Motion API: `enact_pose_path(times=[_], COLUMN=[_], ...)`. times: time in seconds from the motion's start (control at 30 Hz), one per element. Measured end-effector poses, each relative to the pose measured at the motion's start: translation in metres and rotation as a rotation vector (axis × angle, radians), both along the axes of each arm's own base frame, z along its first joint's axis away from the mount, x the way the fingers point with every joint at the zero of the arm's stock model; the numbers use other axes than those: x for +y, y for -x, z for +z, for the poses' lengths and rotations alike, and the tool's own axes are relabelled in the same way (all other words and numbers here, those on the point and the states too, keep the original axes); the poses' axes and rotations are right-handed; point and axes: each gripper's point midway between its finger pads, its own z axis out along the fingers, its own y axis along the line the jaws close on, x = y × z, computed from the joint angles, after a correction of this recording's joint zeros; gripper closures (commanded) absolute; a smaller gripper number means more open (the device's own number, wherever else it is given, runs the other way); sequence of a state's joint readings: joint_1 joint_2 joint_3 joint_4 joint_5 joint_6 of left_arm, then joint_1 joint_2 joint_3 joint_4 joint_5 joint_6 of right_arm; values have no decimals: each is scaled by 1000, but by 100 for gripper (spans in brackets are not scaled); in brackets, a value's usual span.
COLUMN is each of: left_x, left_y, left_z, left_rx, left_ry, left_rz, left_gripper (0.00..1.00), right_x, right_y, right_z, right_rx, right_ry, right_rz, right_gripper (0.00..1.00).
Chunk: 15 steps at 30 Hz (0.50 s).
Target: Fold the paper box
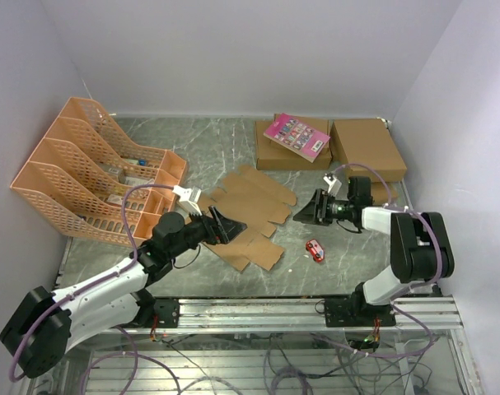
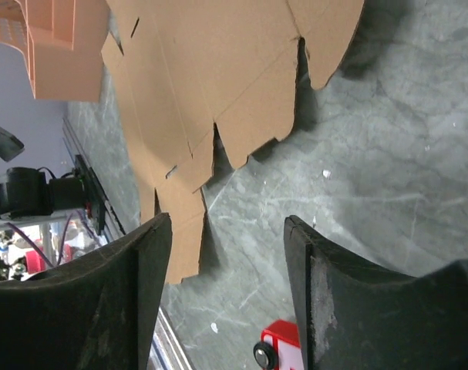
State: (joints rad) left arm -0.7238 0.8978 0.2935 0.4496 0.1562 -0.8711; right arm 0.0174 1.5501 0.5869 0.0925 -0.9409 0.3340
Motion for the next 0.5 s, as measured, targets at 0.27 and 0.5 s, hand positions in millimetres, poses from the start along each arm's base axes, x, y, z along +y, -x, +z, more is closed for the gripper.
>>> enact_pose_path(times=[0.27,0.5], left_x=[5,11], left_y=[-2,0], left_z=[-1,5], left_rx=[6,-4], left_ry=[-10,-6], left_rz=[26,47], left_gripper=[6,6], right_x=[15,34], right_y=[-16,-28], right_z=[-18,-22], right_rx=[80,113], right_ry=[-10,-52], right_rz=[-25,-55], right_gripper=[51,53])
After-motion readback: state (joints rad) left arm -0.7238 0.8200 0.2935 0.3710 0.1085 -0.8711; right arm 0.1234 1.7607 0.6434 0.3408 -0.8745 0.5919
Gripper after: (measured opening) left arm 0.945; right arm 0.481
